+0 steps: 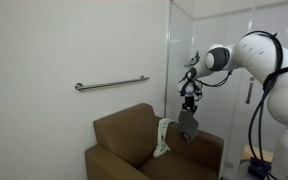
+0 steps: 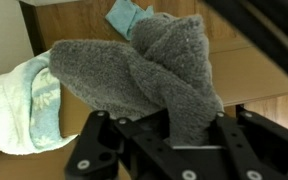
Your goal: Move the blue and grey towels to the right armrest of the sofa
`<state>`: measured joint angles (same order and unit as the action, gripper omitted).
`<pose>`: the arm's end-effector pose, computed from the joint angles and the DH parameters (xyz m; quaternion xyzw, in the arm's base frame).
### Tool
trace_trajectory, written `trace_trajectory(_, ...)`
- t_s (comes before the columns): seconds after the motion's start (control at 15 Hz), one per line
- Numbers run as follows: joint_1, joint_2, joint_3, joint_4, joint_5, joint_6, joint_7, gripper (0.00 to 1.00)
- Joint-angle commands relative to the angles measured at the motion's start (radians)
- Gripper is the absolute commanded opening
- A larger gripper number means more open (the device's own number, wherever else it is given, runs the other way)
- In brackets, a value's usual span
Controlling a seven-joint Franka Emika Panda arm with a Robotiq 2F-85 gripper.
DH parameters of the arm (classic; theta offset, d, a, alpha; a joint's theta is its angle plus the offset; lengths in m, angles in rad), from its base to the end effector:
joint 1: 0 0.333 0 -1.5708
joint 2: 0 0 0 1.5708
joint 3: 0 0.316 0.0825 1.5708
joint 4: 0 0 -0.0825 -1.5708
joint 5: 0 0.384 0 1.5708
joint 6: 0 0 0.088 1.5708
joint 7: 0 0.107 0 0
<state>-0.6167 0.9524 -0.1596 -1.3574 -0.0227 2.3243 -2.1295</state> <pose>0.5421 -0.4975 0.1516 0.7509 0.6563 -0.0709 0.0207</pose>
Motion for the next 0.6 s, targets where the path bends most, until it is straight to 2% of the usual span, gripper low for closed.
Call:
trace_trajectory(0.0, -0.02, 0.028, 0.017, 0.055, 0.011, -0.024, 0.046, 0.47)
trace_trajectory(0.53, -0.022, 0.066, 0.027, 0.107, 0.006, -0.033, 0.088, 0.98)
